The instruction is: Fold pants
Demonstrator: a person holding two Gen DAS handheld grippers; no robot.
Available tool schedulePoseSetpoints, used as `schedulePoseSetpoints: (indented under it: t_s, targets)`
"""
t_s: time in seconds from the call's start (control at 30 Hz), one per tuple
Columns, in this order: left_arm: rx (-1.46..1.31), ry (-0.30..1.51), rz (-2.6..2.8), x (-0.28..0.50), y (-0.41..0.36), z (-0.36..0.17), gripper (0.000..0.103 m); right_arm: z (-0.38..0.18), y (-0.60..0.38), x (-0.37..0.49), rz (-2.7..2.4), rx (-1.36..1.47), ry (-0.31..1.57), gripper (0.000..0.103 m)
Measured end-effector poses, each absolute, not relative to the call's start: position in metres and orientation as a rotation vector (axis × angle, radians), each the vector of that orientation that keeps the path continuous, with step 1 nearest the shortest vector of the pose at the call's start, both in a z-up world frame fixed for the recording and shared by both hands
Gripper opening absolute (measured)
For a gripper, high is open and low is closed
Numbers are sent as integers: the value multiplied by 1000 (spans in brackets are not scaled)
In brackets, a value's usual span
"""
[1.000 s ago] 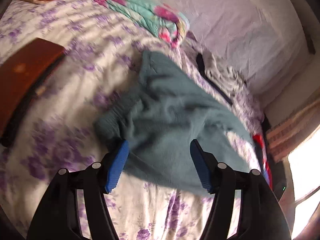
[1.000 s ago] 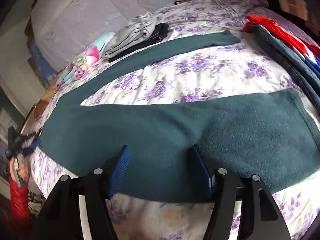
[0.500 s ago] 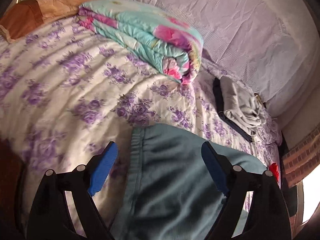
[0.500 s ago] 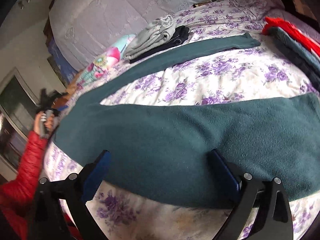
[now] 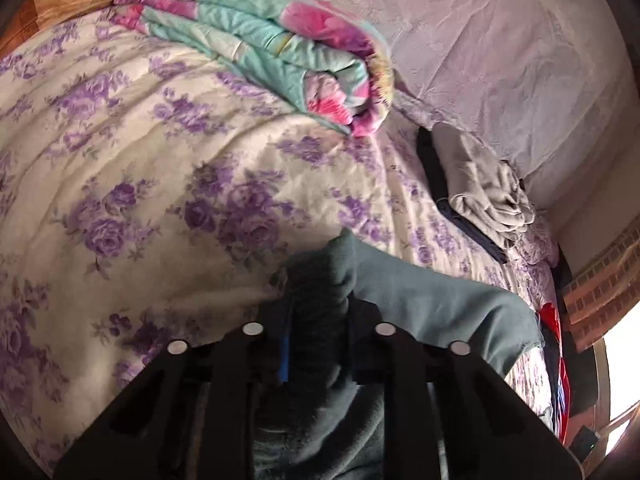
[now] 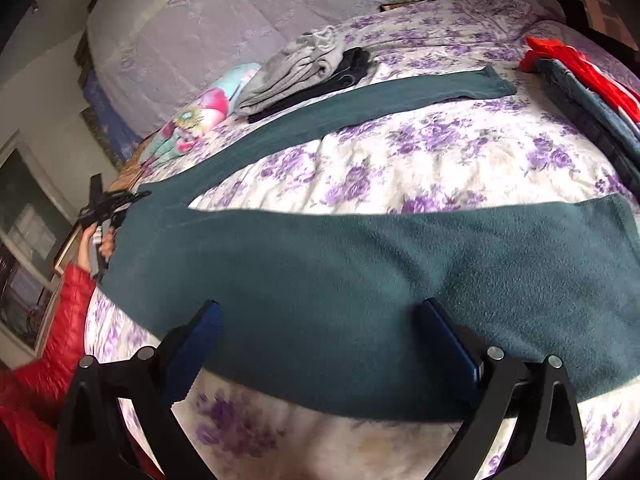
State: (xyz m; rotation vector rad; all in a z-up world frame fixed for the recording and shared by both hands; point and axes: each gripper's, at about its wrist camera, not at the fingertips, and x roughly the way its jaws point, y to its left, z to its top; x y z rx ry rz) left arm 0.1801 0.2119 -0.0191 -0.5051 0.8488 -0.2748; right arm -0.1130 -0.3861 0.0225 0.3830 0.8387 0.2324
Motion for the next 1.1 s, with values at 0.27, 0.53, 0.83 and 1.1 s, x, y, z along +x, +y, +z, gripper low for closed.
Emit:
schedulePoseSetpoints:
  t_s: [0.27, 0.53, 0.83, 1.1]
  targets:
    - [-554, 750, -286, 172, 223, -5, 17, 85, -317, 5, 325, 28, 729, 100]
    - [-567, 743, -287, 175, 226, -6, 17, 58, -254, 153, 326, -246, 817, 62]
    - [-595, 777, -281, 183, 230, -15, 17, 6, -193, 218, 526, -456, 864, 61]
    - [-602, 778, -280, 183, 231, -17, 17, 7, -191, 205, 506, -437, 829, 4]
